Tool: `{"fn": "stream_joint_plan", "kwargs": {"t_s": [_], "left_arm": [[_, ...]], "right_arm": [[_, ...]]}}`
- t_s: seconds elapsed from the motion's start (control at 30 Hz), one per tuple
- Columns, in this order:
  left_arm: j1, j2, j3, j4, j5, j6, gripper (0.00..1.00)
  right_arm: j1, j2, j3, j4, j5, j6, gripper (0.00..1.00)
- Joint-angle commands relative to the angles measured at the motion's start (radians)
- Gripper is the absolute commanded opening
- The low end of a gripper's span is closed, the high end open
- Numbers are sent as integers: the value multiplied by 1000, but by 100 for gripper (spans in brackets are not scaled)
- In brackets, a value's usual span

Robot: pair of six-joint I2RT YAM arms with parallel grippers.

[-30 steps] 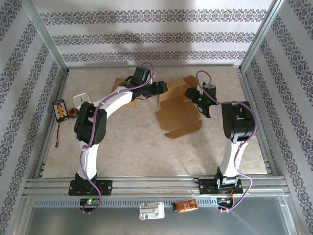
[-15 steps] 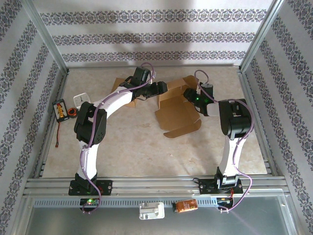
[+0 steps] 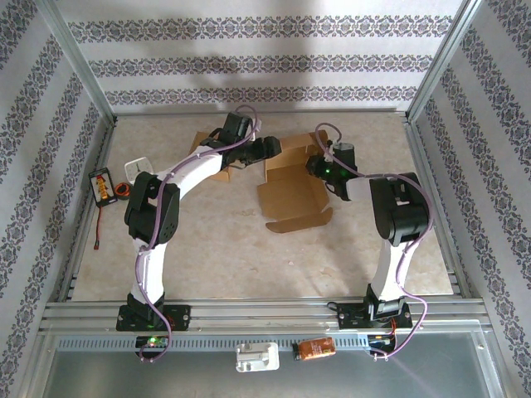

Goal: Fold the paper box

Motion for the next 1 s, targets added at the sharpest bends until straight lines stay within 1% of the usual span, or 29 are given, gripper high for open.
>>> {"fn": "stream_joint_plan", "kwargs": {"t_s": [0.0, 0.27, 0.4, 0.47, 0.53, 0.6, 0.63, 0.8, 0.9, 0.97], "left_arm": [[9, -13, 3, 14, 14, -8, 73], [9, -18, 0, 14, 17, -10, 73], [9, -22, -2, 16, 16, -4, 73], [9, -26, -3, 14, 15, 5, 73], [9, -30, -7, 13, 11, 15, 73], [9, -34, -9, 8, 7, 24, 73], [9, -35, -11, 7, 4, 28, 73], [10, -36, -14, 5, 4, 33, 73], [11, -42, -14, 5, 6, 36, 73], [10, -49, -16, 3, 2, 42, 73]], "right_arm": [[37, -42, -19, -20, 21, -85, 18], [93, -2, -20, -30, 36, -64, 19], [96, -33, -43, -24, 52, -62, 20], [92, -64, -55, -29, 60, -68, 23], [87, -112, -76, -34, 71, -75, 32], [78, -167, -102, -48, 86, -84, 45], [74, -204, -116, -59, 94, -95, 50], [48, -395, -179, -166, 124, -180, 66], [6, -499, -190, -275, 142, -250, 74], [-21, -546, -195, -312, 161, -308, 79]]}}
